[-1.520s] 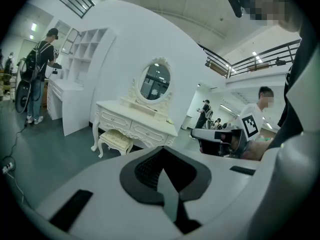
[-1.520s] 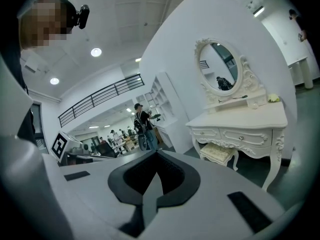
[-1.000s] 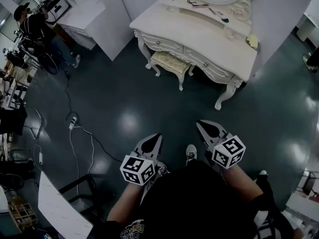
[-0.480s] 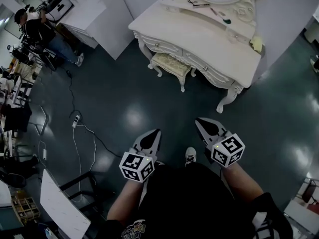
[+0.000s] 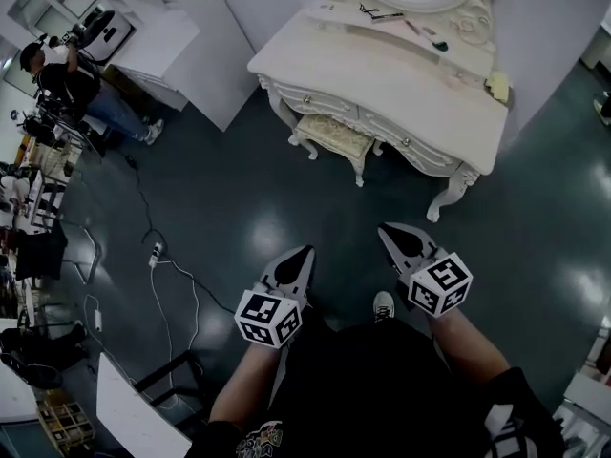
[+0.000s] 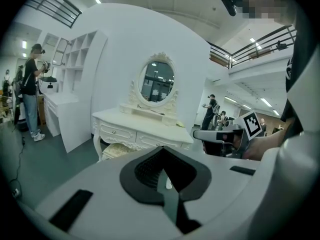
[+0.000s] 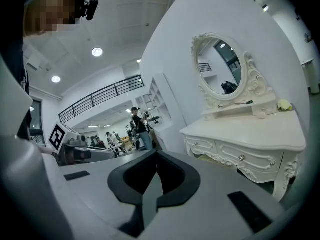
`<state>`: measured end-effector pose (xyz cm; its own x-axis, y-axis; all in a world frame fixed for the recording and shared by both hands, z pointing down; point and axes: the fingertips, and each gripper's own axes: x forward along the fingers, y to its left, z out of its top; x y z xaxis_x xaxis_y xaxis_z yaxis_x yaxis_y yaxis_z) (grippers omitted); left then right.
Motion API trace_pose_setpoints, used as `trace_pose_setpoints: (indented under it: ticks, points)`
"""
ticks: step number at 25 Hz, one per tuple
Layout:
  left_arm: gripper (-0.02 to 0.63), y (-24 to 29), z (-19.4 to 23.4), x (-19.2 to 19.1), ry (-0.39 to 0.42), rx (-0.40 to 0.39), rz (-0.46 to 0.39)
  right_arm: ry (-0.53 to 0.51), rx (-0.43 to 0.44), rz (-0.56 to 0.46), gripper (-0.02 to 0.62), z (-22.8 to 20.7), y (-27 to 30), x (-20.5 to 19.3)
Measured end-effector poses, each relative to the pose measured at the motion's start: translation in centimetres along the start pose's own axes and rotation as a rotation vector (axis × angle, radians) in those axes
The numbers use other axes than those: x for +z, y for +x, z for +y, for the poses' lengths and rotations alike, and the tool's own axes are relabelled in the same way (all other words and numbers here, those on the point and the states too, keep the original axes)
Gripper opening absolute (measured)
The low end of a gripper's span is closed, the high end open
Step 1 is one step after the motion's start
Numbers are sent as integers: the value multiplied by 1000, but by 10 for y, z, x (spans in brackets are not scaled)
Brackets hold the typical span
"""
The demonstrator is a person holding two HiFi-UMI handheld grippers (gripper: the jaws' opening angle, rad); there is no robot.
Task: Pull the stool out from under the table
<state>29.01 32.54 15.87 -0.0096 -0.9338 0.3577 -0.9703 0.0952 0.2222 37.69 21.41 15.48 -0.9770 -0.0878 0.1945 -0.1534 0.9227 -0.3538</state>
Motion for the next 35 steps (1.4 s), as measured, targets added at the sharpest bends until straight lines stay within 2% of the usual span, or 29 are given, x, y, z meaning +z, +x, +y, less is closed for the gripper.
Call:
trace_pose_setpoints:
  ticks: [4, 13, 22, 28, 35]
  points:
    - [-2, -3, 47, 5, 30, -67, -2, -16, -71, -13, 28, 12, 38, -2]
    - [-1, -38, 180, 19, 56, -204, 49, 25, -282, -72, 28, 64, 122, 5]
    - [0, -49, 251, 22, 74, -290, 69, 46, -398, -60, 28, 95, 167, -9]
    - [-1, -30, 280, 18, 48, -290, 84, 58, -420, -8, 28, 81, 193, -17]
    - [0, 27, 300, 32, 61, -286, 77, 62, -432, 12, 28, 18, 230, -9]
